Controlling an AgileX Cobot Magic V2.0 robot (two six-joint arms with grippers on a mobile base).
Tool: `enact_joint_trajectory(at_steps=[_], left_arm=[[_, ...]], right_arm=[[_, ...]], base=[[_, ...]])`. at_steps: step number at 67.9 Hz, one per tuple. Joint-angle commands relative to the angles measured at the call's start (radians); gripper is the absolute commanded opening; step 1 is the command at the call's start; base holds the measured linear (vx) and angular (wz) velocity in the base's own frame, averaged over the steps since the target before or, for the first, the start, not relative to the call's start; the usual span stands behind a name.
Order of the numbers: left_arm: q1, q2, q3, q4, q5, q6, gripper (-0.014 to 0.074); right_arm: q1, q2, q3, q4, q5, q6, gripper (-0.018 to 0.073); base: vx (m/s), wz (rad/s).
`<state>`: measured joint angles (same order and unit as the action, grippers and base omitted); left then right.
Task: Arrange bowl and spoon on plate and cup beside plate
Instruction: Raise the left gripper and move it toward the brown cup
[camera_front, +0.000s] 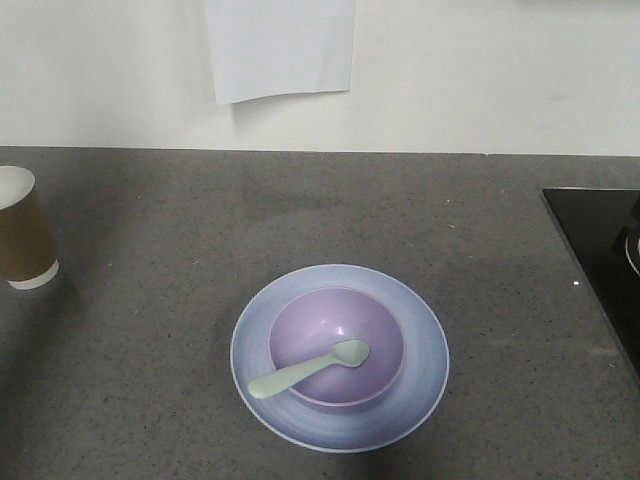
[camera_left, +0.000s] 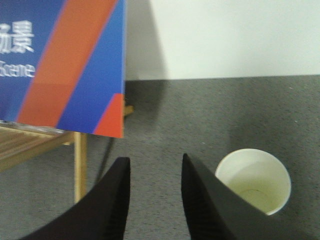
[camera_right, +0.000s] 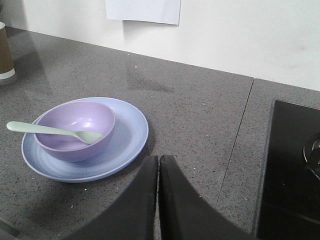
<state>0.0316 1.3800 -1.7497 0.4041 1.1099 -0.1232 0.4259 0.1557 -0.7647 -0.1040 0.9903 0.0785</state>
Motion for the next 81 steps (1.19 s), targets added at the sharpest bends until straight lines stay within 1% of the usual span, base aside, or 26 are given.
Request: enact_joint_trajectory(at_steps=[1,9,12,17,23,27,31,44,81], left_arm=[[0.034,0.019,-0.023,-0.062,-0.073,0.026,0.0242],[0.09,0.08,-0.023,-0.118,-0.067,0.083,0.0246],[0.111,0.098,-0.023,-0.139,-0.06,0.086,0.0246],[0.148,0.128,-0.023,-0.213,-0.052,0.106,0.0246],[0.188,0.169,-0.023,-0.339,-0.046,0.154,0.0246],[0.205,0.195,-0.023,-0.396,-0.044,0.182,0.0247],[0.213,0.217,-0.023,-0.425,-0.03,0.198,0.0247],[0.213,0.284,-0.023,-0.455,0.007,0.208,0.0262],[0.213,0.398,-0.022,-0.46,0.015,0.209,0.0265]], right_arm=[[-0.005,0.026,-0.02,-0.002,-0.063,0.0,-0.0006],[-0.005,0.026,-0.02,-0.002,-0.042,0.0,-0.0006],[-0.005,0.026,-0.02,-0.002,-0.032,0.0,-0.0006],[-0.005,0.026,-0.02,-0.002,-0.019,0.0,-0.0006],[-0.005,0.026,-0.02,-0.002,-0.014,0.0,-0.0006],[-0.005,0.026,-0.02,-0.002,-0.014,0.0,-0.0006],[-0.005,0.026,-0.02,-0.002,-0.012,0.0,-0.0006],[-0.005,0.026,-0.02,-0.002,-0.001,0.0,-0.0006],[-0.005,0.026,-0.02,0.023,0.022,0.0,-0.0006]], base=[[0.0,0.0],[0.0,0.0],[0.0,0.0],[0.0,0.0],[0.0,0.0],[0.0,0.0],[0.0,0.0],[0.0,0.0],[0.0,0.0]])
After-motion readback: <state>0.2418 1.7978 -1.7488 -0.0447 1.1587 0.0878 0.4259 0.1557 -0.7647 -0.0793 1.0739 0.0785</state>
